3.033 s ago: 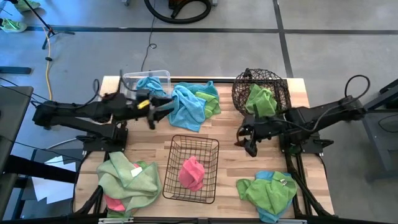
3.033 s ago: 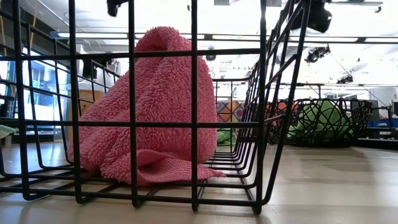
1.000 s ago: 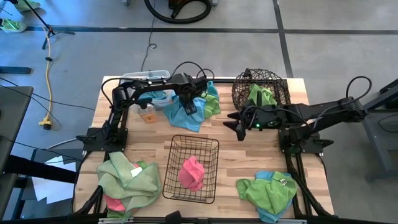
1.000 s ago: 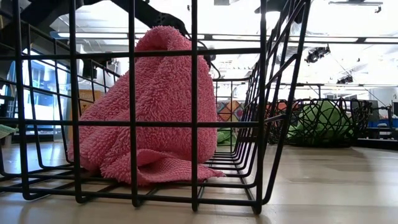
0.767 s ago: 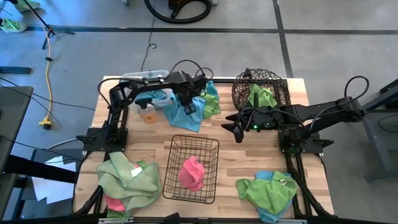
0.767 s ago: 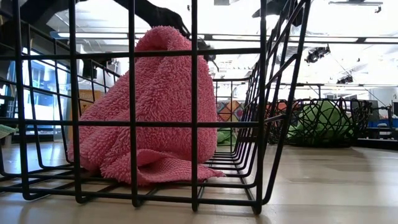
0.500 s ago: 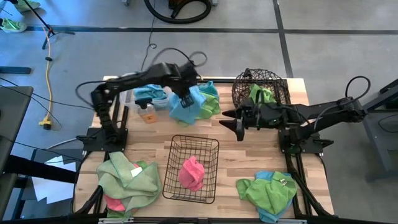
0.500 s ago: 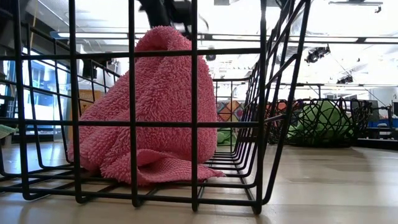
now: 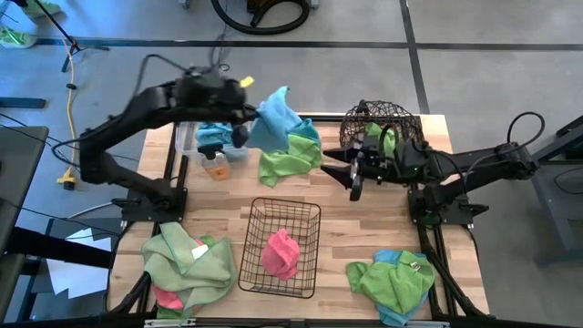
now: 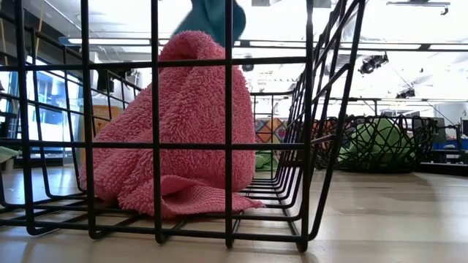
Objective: Sort microfiber towel by color & place in baskets
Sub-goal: Put the blue microfiber towel into the transparent bin
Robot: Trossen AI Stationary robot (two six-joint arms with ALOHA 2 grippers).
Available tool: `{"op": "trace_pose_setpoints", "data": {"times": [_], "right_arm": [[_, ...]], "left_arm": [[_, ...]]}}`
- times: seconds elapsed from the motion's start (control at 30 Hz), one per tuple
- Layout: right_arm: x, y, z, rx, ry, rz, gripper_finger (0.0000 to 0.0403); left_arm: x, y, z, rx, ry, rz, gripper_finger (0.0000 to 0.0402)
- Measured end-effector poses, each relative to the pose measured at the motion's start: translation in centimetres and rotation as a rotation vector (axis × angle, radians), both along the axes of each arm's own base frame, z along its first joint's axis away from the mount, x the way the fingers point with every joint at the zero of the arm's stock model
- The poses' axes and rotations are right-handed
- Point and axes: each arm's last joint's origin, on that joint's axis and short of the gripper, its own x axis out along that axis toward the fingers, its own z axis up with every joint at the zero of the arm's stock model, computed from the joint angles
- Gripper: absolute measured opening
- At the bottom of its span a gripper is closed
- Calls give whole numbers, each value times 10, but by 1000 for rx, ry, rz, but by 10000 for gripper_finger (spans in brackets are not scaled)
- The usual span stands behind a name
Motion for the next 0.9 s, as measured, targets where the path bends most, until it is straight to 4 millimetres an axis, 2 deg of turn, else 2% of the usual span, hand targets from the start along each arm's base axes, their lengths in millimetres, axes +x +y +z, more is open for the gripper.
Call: {"op": "trace_pose_setpoints", "data": {"times": [0.17, 0.3, 0.43, 0.57, 0.9], "right_arm": [[0, -4, 1, -7, -4, -15, 232], [1, -5, 1, -7, -4, -20, 232], [1, -5, 1, -8, -9, -8, 232], [1, -4, 1, -6, -15, 6, 232], [1, -4, 4, -27, -42, 23, 232]], "left_arm": [[-21, -29, 20, 29, -120, -109, 0], [-29, -52, 21, 46, -216, -208, 0], [-34, -68, 8, 15, -332, -267, 0], [-41, -76, -14, -26, -429, -274, 0], [-51, -82, -55, -114, -663, -268, 0]]}}
